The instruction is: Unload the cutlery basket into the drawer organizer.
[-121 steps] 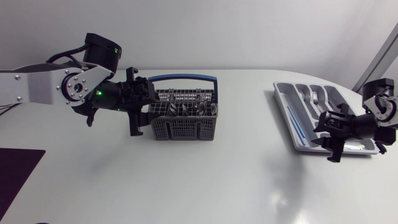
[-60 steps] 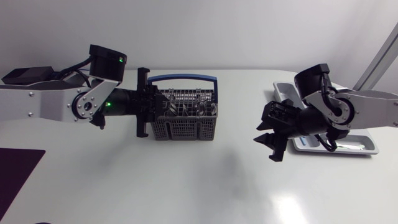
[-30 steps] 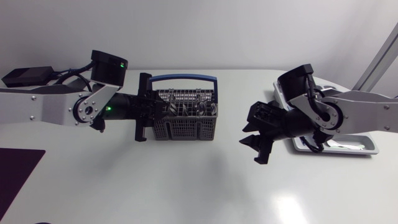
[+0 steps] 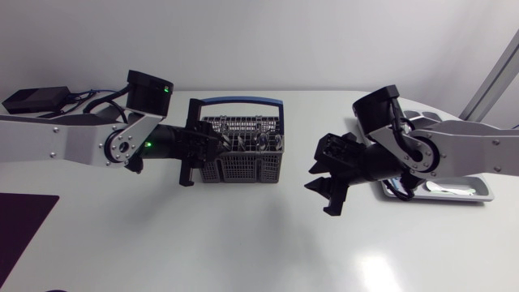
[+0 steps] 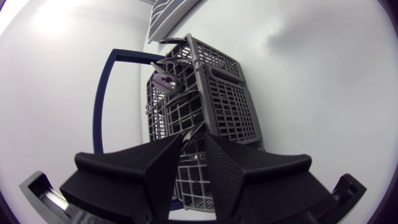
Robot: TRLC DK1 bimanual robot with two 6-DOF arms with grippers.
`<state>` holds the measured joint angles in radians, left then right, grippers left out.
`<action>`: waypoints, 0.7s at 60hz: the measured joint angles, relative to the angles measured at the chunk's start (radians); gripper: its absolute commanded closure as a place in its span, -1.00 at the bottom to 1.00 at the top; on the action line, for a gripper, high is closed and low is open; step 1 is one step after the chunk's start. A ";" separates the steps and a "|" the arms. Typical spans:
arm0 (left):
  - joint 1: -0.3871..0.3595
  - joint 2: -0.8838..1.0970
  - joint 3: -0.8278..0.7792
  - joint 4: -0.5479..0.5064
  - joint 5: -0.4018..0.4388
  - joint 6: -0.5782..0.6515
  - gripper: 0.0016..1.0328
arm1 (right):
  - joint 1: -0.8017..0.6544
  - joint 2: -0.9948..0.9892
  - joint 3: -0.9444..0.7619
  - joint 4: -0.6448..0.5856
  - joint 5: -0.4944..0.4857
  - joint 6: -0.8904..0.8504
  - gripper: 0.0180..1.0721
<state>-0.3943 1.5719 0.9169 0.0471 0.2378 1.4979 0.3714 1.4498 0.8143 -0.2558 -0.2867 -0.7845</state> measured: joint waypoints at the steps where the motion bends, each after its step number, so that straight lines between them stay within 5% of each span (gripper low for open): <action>1: -0.001 0.000 0.000 0.000 0.000 0.000 0.43 | 0.001 0.001 0.000 0.000 0.000 0.000 0.03; 42: 0.000 0.052 0.019 0.029 0.011 0.056 0.44 | 0.007 0.005 0.000 0.014 0.000 0.000 0.03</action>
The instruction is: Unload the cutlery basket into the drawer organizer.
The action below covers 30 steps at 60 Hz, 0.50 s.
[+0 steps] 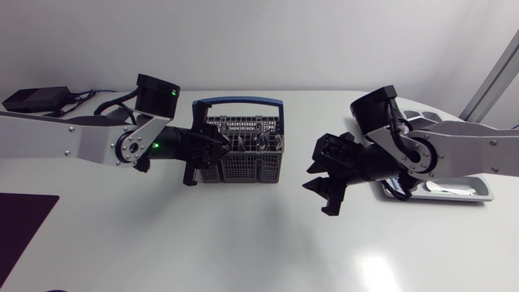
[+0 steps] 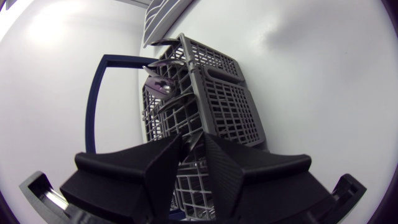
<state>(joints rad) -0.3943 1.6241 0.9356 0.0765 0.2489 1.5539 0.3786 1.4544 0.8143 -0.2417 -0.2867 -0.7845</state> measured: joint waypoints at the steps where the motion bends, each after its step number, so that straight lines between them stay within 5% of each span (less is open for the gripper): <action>1: 0.001 0.000 0.000 0.000 0.000 0.002 0.44 | 0.000 0.000 0.000 0.000 0.000 0.000 0.03; 30: 0.034 0.000 0.001 0.005 0.004 0.097 0.44 | 0.000 0.018 0.000 0.003 0.000 0.000 0.03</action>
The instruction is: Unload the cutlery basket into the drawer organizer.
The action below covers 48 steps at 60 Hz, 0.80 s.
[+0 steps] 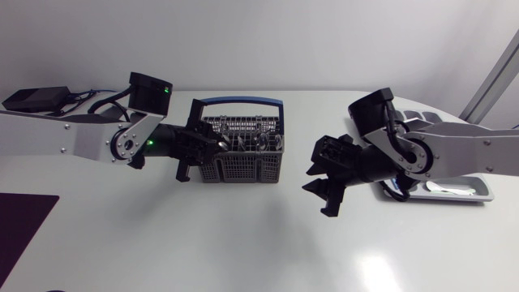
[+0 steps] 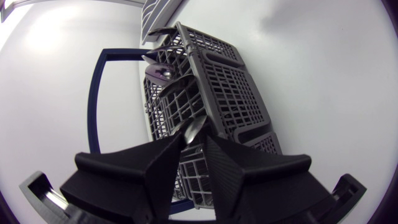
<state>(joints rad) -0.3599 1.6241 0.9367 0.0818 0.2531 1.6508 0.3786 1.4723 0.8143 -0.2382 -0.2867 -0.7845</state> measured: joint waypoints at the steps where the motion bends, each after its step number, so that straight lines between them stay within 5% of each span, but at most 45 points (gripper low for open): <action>1: 0.000 0.000 0.000 0.001 0.000 0.000 0.44 | 0.000 0.000 0.000 0.000 0.000 0.000 0.03; 48: -0.008 0.000 0.020 0.017 0.026 0.011 0.53 | 0.000 0.009 0.000 0.000 0.003 0.000 0.03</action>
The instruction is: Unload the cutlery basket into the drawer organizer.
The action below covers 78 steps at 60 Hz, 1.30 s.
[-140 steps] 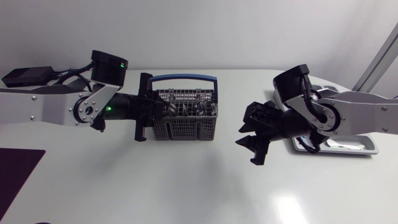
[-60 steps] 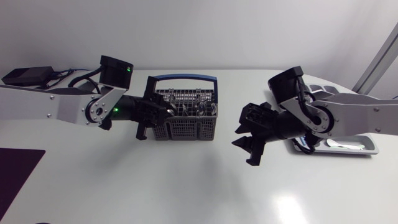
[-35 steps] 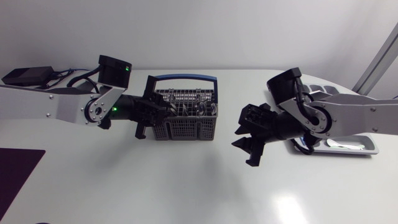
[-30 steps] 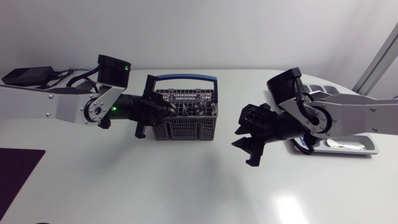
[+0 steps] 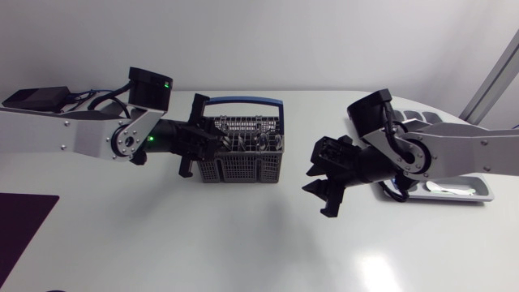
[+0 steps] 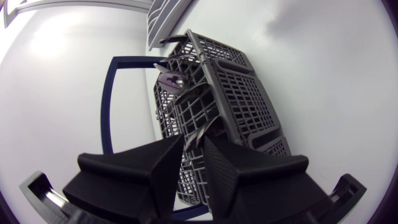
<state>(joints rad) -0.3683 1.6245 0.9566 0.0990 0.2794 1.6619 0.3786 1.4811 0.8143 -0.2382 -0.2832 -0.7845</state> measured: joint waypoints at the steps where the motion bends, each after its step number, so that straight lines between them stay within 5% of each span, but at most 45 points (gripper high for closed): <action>1: -0.001 0.000 0.000 0.000 0.000 0.000 0.53 | 0.000 0.000 0.000 0.000 0.000 0.000 0.03; 47: -0.003 0.014 0.000 0.000 0.000 0.015 0.69 | 0.000 0.000 0.000 0.003 0.000 0.000 0.03; 78: -0.008 -0.034 -0.022 -0.034 0.001 0.054 0.63 | 0.000 0.000 0.000 0.003 0.000 0.000 0.03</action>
<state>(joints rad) -0.3763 1.5902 0.9344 0.0647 0.2802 1.7157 0.3786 1.4811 0.8143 -0.2348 -0.2832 -0.7845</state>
